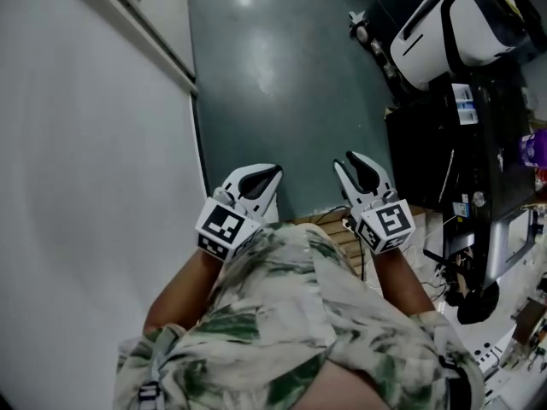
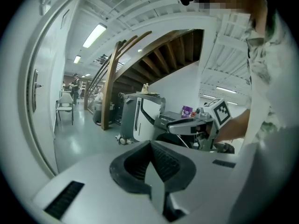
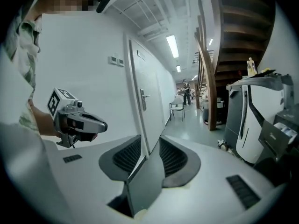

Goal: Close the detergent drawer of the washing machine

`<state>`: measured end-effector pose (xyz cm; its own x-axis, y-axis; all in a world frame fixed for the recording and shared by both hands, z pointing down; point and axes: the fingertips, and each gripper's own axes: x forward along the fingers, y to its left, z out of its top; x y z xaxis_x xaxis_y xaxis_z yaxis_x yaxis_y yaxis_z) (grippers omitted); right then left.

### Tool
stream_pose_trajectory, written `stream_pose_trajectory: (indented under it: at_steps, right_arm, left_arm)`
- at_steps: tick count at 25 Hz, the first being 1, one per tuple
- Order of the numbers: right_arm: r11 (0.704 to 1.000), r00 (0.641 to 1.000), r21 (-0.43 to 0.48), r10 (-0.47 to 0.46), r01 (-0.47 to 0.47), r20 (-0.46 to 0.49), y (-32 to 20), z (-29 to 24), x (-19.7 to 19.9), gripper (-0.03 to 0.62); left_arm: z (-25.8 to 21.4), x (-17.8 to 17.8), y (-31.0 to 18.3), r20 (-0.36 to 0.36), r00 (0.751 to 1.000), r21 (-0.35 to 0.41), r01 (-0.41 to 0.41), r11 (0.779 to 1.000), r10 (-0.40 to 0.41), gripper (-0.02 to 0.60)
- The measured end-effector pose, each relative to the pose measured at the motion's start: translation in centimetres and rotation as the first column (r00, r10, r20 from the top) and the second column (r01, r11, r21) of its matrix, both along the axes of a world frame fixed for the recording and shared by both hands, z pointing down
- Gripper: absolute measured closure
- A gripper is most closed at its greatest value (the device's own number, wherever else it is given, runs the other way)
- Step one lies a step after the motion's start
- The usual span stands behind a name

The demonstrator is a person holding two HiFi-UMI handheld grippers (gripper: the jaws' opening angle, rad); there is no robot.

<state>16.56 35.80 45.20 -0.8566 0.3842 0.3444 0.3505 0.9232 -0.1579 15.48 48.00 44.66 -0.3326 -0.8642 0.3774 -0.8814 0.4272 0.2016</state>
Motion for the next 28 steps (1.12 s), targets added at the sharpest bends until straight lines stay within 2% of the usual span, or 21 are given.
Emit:
stream_pose_trajectory:
  at_steps: [3,6,12,15,18,21,28]
  right_arm:
    - [0.999,0.999,-0.001,0.039,-0.039,-0.003,1.2,-2.6,-3.6,0.456]
    - [0.997,0.997,-0.006,0.081,-0.081,0.001,0.7,-4.3,-6.2,0.456]
    - [0.984,0.984,0.015,0.176,-0.176,-0.019,-2.5,-5.6,-9.2,0.457]
    - [0.972,0.972,0.025,0.236,-0.236,-0.019,-5.8,-5.0,-10.5,0.461]
    - [0.959,0.957,0.024,0.284,-0.283,-0.052,-8.7,-4.0,-10.8,0.462]
    - [0.946,0.945,0.030,0.323,-0.322,-0.046,-12.5,-4.0,-12.8,0.464]
    - [0.897,0.897,0.023,0.442,-0.442,-0.024,-23.1,-3.6,-16.8,0.464]
  left_arm:
    - [-2.4,-3.9,1.2,0.005,0.998,-0.034,-0.067,0.997,0.067,0.558]
    - [-4.2,-7.0,-0.1,0.017,0.992,-0.044,-0.121,0.992,0.122,0.558]
    - [-6.0,-10.4,-4.6,-0.001,0.974,-0.008,-0.226,0.974,0.226,0.558]
    - [-5.5,-11.8,-7.9,0.004,0.958,0.000,-0.287,0.958,0.287,0.558]
    - [-5.0,-12.7,-10.9,-0.023,0.944,-0.003,-0.328,0.945,0.328,0.558]
    - [-5.3,-15.0,-14.8,-0.018,0.930,-0.005,-0.367,0.930,0.366,0.558]
    - [-6.7,-19.6,-24.8,0.012,0.876,-0.041,-0.481,0.876,0.482,0.558]
